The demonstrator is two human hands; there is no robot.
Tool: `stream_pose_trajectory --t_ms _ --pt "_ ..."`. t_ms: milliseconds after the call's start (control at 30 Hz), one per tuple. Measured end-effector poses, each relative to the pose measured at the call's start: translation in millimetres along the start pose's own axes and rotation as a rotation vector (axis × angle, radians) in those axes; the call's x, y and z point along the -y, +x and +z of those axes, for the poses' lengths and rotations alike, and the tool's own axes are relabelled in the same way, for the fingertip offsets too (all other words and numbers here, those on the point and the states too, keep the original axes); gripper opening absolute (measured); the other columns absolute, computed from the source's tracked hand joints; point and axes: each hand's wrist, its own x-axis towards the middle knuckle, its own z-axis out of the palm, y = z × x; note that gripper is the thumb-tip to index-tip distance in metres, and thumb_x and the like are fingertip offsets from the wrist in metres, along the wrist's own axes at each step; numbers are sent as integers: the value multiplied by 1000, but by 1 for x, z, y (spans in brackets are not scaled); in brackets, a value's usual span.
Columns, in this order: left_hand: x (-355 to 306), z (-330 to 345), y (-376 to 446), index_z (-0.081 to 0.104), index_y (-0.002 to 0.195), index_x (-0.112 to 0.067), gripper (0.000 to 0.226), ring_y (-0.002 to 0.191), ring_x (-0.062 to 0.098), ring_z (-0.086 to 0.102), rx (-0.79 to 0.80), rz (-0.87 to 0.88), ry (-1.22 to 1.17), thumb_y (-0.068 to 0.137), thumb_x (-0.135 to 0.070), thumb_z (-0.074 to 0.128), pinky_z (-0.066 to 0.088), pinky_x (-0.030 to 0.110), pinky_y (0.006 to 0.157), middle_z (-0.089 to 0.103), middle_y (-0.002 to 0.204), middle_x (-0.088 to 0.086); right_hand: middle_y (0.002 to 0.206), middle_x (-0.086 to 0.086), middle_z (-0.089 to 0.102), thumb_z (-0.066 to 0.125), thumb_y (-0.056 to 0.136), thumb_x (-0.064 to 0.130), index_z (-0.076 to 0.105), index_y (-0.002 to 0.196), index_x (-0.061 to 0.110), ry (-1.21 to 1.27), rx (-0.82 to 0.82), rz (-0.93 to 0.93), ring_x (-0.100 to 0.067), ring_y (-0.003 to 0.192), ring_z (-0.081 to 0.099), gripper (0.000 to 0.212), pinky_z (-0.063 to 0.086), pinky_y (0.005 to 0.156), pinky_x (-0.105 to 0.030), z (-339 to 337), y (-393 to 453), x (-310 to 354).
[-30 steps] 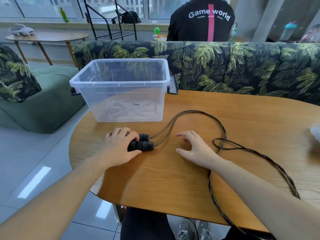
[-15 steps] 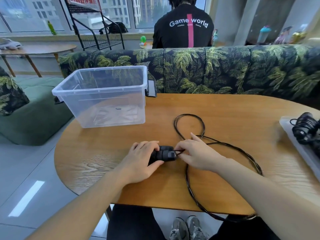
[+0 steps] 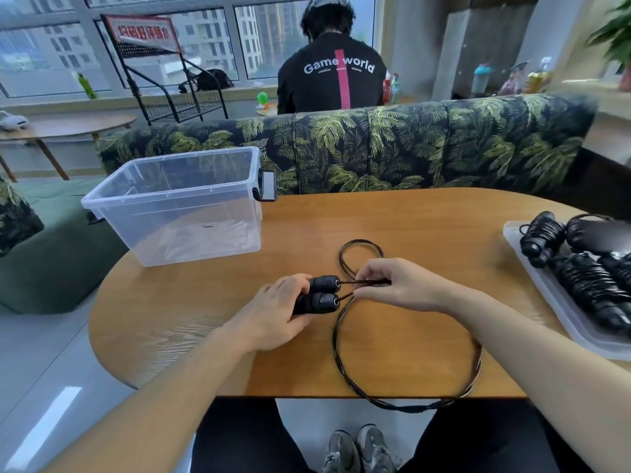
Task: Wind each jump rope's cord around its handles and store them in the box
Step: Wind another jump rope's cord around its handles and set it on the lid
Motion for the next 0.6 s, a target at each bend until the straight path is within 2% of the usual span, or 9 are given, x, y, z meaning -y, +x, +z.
stream_pose_trajectory --t_ms 67,167,233,300,333,467,567,600 --pt "-3 2 -1 37 119 -29 36 111 4 36 -3 5 15 96 -39 62 34 37 107 41 141 -13 97 8 75 69 93 41 69 100 28 -23 -21 6 -9 92 69 15 54 90 -37 -3 -6 -1" --pt "-8 7 1 27 131 -41 61 111 14 48 -20 -44 -72 85 -60 62 41 44 105 48 129 -12 96 4 76 67 94 39 71 98 27 56 -56 9 -14 89 70 14 55 88 -37 -7 -14 0" --pt "-9 12 3 19 145 -53 80 117 16 51 -29 -77 -168 80 -72 61 41 45 106 52 135 -12 88 4 75 67 95 35 72 98 21 141 -88 3 -7 77 67 15 52 76 -26 -9 -18 1" --pt "-10 16 7 26 146 -58 75 115 9 51 -33 -75 -212 82 -73 60 44 46 105 55 129 -17 72 14 71 65 97 28 72 100 12 200 -114 11 4 61 58 17 43 64 -10 -11 -23 2" --pt "-12 17 9 31 144 -58 70 114 5 51 -34 -70 -240 83 -72 61 46 45 104 55 126 -20 69 17 69 65 97 26 72 100 10 215 -127 18 6 59 56 17 41 61 -8 -12 -24 1" --pt "-23 16 13 31 145 -57 68 119 -5 51 -6 -52 -439 90 -49 70 46 30 100 49 133 -30 73 15 71 66 95 35 74 95 19 233 -271 74 6 65 59 18 45 69 -16 -15 -19 -6" --pt "-28 14 17 36 145 -50 61 116 -7 53 -50 -17 -501 94 -37 68 44 19 93 51 130 -27 54 14 55 62 96 41 74 94 21 270 -376 167 1 49 44 24 39 59 -21 -22 -11 -10" --pt "-30 14 20 37 143 -48 58 112 -8 54 -70 -11 -524 96 -33 67 43 17 90 53 127 -26 54 11 49 61 96 44 74 93 22 285 -389 177 -3 47 39 25 36 55 -19 -24 -9 -11"
